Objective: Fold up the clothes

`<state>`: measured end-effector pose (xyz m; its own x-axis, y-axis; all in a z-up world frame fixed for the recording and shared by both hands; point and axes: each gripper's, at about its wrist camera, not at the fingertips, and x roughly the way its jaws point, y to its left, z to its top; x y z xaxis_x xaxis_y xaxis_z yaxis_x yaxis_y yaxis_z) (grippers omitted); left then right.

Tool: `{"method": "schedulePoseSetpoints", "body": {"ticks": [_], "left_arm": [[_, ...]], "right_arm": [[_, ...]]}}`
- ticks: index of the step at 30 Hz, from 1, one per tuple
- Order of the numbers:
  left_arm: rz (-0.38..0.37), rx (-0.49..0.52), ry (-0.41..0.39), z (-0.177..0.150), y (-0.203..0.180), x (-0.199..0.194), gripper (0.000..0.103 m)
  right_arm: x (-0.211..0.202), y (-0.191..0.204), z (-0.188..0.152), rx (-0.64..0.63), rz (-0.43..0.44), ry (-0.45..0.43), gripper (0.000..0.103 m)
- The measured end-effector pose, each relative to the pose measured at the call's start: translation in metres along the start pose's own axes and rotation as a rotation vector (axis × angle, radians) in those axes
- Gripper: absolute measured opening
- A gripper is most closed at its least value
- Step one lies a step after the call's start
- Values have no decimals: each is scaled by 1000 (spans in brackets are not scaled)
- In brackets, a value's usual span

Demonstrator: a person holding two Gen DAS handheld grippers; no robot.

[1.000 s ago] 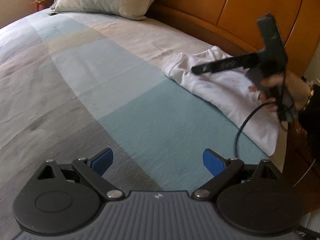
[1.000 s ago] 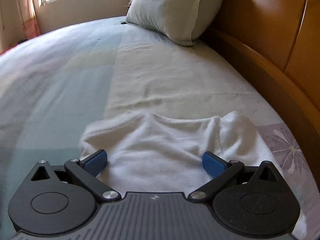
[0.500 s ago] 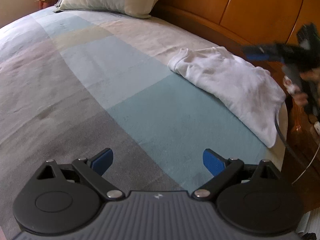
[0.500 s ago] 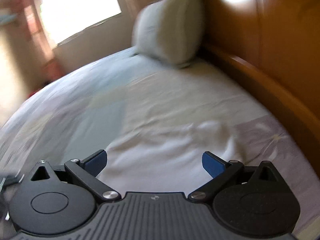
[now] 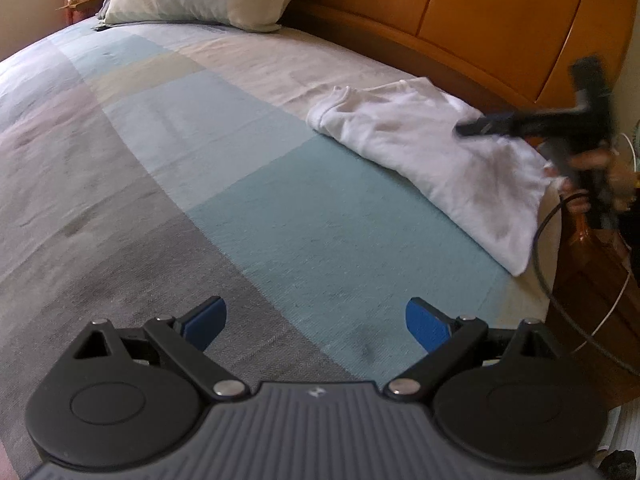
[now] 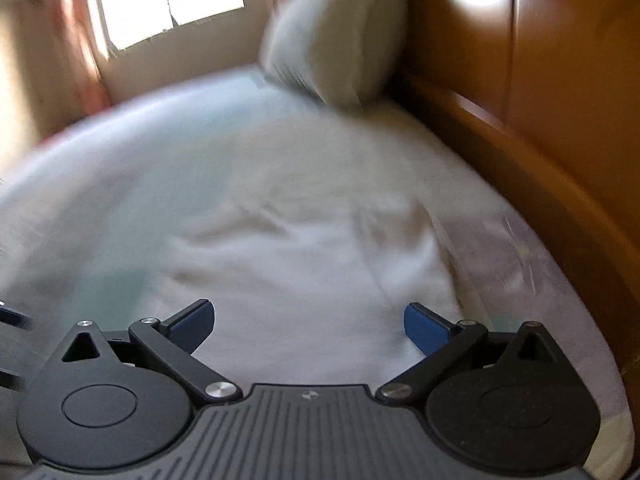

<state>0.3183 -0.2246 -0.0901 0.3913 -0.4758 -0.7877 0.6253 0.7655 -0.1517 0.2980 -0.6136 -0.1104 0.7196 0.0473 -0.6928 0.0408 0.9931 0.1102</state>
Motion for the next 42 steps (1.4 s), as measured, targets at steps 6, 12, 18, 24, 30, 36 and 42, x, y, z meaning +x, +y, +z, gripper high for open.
{"method": "schedulePoseSetpoints", "body": {"ticks": [6, 12, 18, 24, 30, 36, 42], "left_arm": [[-6, -5, 10, -8, -1, -9, 96], [18, 6, 7, -13, -9, -16, 96], [20, 74, 2, -21, -25, -23, 96], [30, 146, -23, -29, -43, -29, 97], [42, 232, -108, -35, -58, -34, 97], [30, 228, -129, -39, -57, -38, 97], [31, 210, -134, -37, -55, -34, 97]], "right_arm": [[-20, 33, -5, -73, -22, -40, 103], [-19, 62, -23, -157, -64, 18, 103], [-61, 59, -60, -96, 11, 6, 103], [-78, 40, -81, -35, -59, 40, 103], [-74, 19, -63, 47, -59, -54, 103], [-81, 10, -62, 170, -86, -154, 103], [-64, 22, -35, 136, -46, -191, 103]]}}
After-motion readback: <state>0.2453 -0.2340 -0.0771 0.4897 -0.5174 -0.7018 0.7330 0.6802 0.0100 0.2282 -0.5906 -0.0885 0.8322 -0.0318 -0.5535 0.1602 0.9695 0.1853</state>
